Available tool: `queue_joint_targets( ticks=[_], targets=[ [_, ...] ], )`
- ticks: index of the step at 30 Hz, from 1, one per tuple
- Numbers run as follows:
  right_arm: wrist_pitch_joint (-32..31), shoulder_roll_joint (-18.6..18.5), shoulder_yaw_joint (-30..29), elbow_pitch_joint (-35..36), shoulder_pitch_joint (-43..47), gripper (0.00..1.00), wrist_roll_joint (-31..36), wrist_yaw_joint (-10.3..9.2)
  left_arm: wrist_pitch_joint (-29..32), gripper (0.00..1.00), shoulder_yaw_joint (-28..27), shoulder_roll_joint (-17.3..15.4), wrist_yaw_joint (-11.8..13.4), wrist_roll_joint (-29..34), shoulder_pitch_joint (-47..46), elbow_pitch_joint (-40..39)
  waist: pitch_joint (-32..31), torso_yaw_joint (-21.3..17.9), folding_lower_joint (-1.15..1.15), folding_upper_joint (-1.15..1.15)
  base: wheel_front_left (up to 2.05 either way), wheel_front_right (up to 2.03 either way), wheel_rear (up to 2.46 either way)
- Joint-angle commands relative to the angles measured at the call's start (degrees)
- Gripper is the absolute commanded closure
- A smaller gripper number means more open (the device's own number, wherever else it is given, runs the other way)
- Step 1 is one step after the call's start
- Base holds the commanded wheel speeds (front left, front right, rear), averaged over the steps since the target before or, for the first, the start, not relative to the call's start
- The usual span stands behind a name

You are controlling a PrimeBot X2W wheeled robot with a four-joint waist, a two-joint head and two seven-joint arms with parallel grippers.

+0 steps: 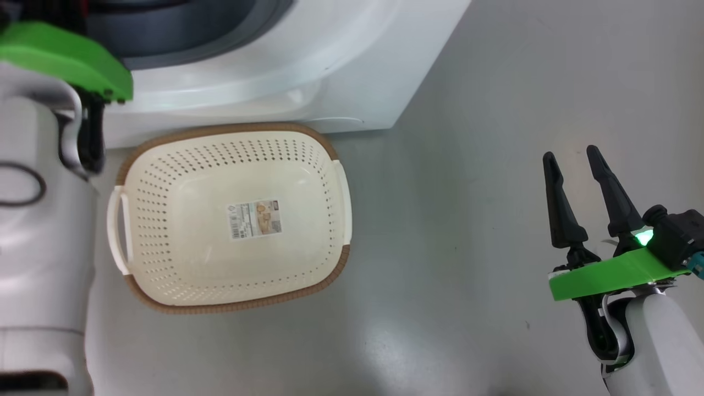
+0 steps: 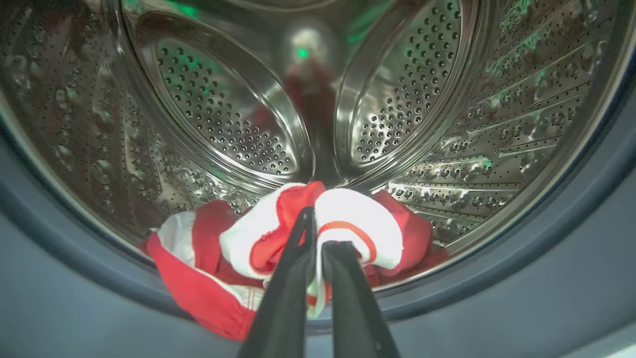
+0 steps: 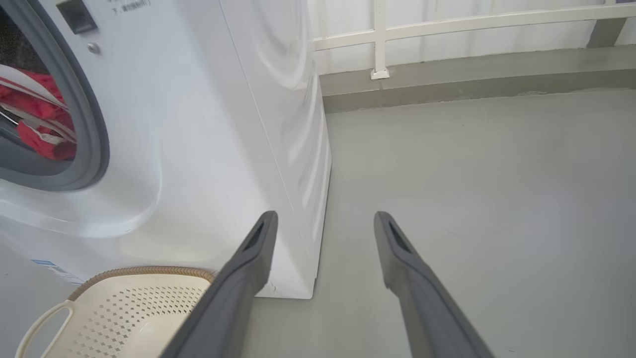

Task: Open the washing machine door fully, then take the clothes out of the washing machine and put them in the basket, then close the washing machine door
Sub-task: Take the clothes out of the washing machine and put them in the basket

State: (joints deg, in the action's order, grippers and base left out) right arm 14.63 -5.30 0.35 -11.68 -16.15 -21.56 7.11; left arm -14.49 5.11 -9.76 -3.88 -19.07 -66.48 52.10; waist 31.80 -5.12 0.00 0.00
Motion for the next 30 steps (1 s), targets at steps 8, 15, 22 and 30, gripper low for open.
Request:
queue_joint_targets(
  ticks=[8,15,22,30],
  targets=[
    [0.37,-1.21,-0.54,1.42,3.21,0.0,0.5,0.37,-0.5,1.0,-7.56,1.12,-0.55,4.08,11.69,-15.78,-3.72,2.76,0.0,0.0,0.0,0.0,0.0],
    [0.37,-1.43,-1.51,1.58,4.6,0.0,0.46,0.37,-0.51,1.0,-12.02,4.51,-2.28,6.76,20.43,-28.27,-5.37,3.63,0.0,0.0,0.0,0.0,0.0],
    [0.37,-1.51,-2.14,1.83,5.35,0.0,0.44,0.37,-0.51,1.0,-13.32,6.28,-3.14,7.25,26.72,-37.96,-6.06,4.19,0.0,0.0,0.0,0.0,0.0],
    [0.37,-1.63,-2.37,2.04,5.53,0.0,0.46,0.37,-0.51,1.0,-13.15,6.84,-3.46,5.44,32.48,-49.27,-6.21,4.62,0.0,0.0,0.0,0.0,0.0]
  ],
)
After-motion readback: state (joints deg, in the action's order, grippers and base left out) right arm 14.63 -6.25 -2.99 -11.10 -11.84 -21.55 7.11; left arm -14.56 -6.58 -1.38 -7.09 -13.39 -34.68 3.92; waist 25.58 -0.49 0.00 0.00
